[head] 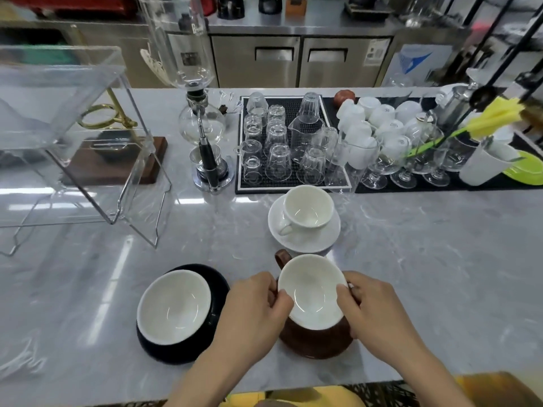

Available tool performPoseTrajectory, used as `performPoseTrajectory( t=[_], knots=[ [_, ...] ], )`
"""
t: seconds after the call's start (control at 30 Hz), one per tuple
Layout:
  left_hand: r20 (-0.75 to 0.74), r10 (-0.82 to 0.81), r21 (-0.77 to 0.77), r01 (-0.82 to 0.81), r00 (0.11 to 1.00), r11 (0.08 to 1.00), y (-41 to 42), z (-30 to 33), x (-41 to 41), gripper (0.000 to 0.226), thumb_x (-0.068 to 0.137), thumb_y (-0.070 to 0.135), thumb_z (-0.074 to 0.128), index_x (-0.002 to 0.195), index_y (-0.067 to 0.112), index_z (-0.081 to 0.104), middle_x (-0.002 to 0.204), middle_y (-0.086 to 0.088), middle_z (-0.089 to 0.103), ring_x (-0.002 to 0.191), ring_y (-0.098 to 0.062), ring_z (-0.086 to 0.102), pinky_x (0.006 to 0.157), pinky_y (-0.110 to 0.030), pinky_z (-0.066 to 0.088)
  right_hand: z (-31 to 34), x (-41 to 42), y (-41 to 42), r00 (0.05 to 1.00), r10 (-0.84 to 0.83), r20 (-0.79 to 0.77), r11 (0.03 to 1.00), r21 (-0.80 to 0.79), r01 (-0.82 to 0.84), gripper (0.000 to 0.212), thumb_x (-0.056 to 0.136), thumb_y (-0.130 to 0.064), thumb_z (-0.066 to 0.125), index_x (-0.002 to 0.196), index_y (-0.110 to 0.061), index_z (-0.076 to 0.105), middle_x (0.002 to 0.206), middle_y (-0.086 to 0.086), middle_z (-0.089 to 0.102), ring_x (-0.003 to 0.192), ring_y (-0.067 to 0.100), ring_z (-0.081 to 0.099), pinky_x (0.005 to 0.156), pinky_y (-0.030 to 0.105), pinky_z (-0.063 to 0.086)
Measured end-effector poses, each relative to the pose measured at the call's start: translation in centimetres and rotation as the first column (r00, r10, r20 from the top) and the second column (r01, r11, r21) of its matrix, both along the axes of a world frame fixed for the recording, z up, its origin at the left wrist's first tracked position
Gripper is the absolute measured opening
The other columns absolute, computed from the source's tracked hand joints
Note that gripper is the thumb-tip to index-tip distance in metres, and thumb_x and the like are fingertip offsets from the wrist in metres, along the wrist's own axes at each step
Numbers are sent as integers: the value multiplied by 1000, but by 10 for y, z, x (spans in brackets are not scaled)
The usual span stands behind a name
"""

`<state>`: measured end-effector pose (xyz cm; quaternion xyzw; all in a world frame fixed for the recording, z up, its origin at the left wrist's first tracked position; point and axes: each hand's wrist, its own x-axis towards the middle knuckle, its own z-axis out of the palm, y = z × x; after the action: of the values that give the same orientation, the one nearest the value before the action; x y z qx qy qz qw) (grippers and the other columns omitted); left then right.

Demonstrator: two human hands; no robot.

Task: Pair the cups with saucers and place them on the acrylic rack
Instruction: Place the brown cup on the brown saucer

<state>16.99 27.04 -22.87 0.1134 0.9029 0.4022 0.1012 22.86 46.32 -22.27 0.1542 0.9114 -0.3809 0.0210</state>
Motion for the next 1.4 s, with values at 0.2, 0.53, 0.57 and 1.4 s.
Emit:
performPoseTrajectory(
  t=[0.2, 0.53, 0.57, 1.4],
  knots=[
    [66, -6, -8, 7, 998, 1000, 6, -11, 14, 27, 86, 29, 60, 63, 18, 51, 50, -3, 59, 45, -6, 45, 49, -18, 38, -11, 13, 7, 999, -9, 44, 1000, -23, 10, 21, 95, -26, 49, 84, -24, 66, 57, 6, 59, 50, 22, 57, 54, 46, 54],
    [86, 13, -59, -8, 996, 998, 13, -16, 21, 25, 88, 29, 59, 67, 16, 56, 57, -6, 66, 46, -9, 47, 49, -30, 39, -25, 18, 14, 1000, 1, 32, 998, -60, 1, 19, 95, -28, 49, 84, -32, 64, 57, -10, 59, 47, 7, 52, 50, 38, 52],
    [84, 17, -60, -12, 996, 998, 13, -15, 21, 25, 89, 29, 59, 68, 16, 56, 57, -6, 66, 46, -10, 48, 49, -30, 39, -25, 18, 15, 1000, 4, 28, 998, -57, -3, 19, 95, -28, 50, 83, -34, 63, 59, -12, 60, 50, 7, 54, 49, 36, 53],
    [148, 50, 49, -58, 988, 997, 7, -18, 27, 22, 95, 43, 57, 77, 30, 62, 62, 7, 73, 59, -9, 68, 61, -31, 54, -31, 18, 22, 998, 54, 32, 998, -19, -53, 30, 93, -52, 43, 104, -36, 66, 71, -7, 69, 67, 5, 65, 59, 32, 57]
  ],
)
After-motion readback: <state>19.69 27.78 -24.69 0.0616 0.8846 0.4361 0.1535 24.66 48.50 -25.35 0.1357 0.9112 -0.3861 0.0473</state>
